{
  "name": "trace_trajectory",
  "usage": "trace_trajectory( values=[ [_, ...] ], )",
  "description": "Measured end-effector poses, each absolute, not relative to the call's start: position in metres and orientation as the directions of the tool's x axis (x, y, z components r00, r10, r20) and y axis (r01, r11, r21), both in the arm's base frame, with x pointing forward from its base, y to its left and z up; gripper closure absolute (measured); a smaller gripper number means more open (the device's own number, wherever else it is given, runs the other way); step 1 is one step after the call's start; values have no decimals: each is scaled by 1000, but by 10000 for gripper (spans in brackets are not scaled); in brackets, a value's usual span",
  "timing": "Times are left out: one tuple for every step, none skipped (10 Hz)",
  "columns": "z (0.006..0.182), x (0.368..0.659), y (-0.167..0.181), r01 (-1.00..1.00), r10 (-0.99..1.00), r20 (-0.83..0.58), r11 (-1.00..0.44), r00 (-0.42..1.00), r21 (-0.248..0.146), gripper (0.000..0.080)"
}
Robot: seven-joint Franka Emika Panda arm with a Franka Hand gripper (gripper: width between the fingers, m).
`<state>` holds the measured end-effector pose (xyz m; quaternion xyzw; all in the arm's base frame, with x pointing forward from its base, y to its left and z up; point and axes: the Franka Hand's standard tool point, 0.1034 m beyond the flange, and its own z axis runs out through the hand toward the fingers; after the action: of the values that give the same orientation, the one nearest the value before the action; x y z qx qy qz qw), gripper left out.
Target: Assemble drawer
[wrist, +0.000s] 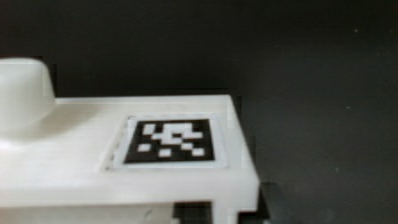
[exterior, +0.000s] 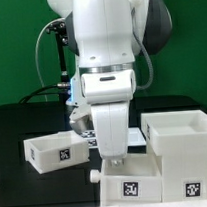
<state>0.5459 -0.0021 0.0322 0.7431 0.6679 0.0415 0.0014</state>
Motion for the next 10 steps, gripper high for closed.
trace_trajectory(
  values=[
    [31,544,-2,994,994,59,-99,96,54,761],
    [30,542,-3,995,995,57,-86,83,53,761],
    [28,541,-3,995,995,57,-82,79,49,761],
    [27,541,-2,996,995,57,-82,79,47,761],
    [28,542,-1,995,995,57,-82,79,50,761],
    [28,542,0,995,995,58,-88,85,50,761],
    [27,542,0,995,994,58,-92,89,48,761],
    [27,542,-2,994,994,58,-94,91,48,761],
    [27,542,-2,994,994,58,-94,92,48,761],
    [27,542,-2,994,994,58,-95,92,48,761]
  ],
)
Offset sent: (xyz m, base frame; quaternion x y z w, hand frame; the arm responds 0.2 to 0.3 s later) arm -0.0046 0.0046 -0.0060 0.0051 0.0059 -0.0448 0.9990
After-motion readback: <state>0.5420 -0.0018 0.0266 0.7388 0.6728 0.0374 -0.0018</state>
